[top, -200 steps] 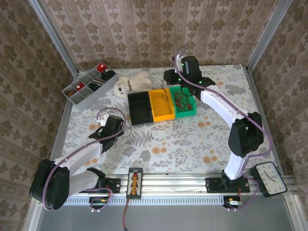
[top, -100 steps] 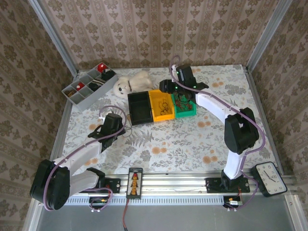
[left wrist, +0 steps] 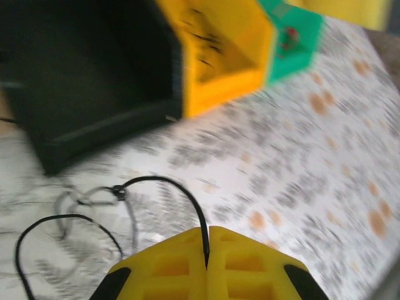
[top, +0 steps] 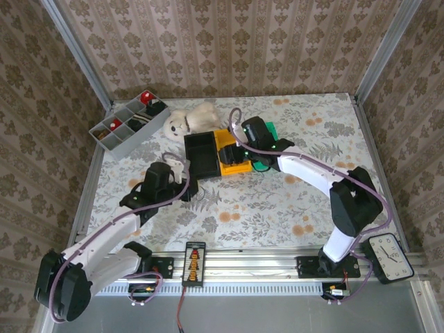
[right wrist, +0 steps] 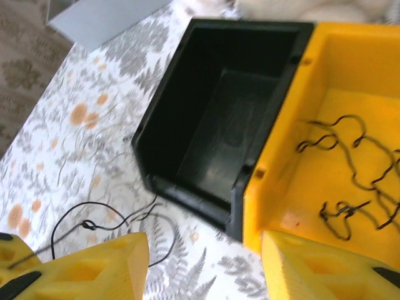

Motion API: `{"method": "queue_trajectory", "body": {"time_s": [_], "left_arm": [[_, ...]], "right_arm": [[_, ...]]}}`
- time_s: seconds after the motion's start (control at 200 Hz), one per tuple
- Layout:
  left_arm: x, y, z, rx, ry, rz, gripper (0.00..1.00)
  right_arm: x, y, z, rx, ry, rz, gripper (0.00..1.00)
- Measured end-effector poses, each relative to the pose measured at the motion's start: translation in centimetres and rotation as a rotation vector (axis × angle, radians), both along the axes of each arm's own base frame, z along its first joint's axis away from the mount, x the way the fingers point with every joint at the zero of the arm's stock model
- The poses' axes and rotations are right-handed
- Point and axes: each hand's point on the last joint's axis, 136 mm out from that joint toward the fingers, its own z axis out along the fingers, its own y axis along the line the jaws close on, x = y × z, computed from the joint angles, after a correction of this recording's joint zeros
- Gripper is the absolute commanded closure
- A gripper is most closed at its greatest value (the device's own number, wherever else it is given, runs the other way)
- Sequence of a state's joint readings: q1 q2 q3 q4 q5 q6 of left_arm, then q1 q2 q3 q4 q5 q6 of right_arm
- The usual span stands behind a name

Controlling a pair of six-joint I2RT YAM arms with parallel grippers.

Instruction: Untangle the cables

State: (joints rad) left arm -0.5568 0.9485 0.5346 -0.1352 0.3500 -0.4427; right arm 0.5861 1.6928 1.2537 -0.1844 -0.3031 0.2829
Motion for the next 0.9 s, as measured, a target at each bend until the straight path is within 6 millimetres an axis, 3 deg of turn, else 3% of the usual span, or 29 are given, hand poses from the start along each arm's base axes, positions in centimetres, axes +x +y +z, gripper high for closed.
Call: {"method": "queue_trajectory", "body": {"time_s": [0.065,0.08,0.12,0.175,0.275,0.36,0.485,0.595,0.705,0.765,0.835,0.9], "left_arm": [[-1.4,-1.6,0.7,-0.022,-0.005,-0.104,0.99],[-1.6,-1.9,0.8,-0.026,-0.005,-0.122,0.94],[-2.0,-2.6,1.1,-0.032,-0.007,-0.163,0.64],[-2.1,-3.3,1.3,-0.036,0.002,-0.195,0.41],[-0.9,-3.9,1.4,-0.015,0.011,-0.19,0.29],[0.3,-3.3,1.5,0.01,-0.01,-0.137,0.09],[3.1,-0.5,1.3,0.044,-0.018,0.035,0.05],[4.9,3.2,1.2,0.086,-0.031,0.21,0.1],[4.5,4.9,0.0,0.146,0.001,0.268,0.14],[4.0,5.0,-0.9,0.178,0.03,0.266,0.15],[3.2,4.7,-2.2,0.218,0.069,0.243,0.16],[2.6,4.4,-3.6,0.253,0.105,0.222,0.16]], "right_arm": [[-0.9,0.3,-0.2,-0.011,-0.005,0.03,0.49],[-1.1,0.2,-0.4,-0.015,-0.005,0.034,0.49],[-1.4,0.2,-0.7,-0.022,-0.002,0.042,0.49],[-1.7,0.0,-1.1,-0.034,0.0,0.052,0.48],[-2.2,-0.4,-2.0,-0.056,0.017,0.056,0.48],[-2.5,-0.7,-2.3,-0.072,0.018,0.06,0.47],[-3.2,-0.6,-2.4,-0.097,0.013,0.085,0.45],[-4.7,0.0,-3.0,-0.137,0.012,0.15,0.43],[-7.5,0.9,-4.4,-0.225,0.017,0.256,0.41],[-9.1,1.3,-5.6,-0.286,0.021,0.317,0.39],[-10.5,1.6,-7.3,-0.359,0.032,0.377,0.29],[-11.8,1.7,-9.2,-0.422,0.057,0.431,0.27]]}}
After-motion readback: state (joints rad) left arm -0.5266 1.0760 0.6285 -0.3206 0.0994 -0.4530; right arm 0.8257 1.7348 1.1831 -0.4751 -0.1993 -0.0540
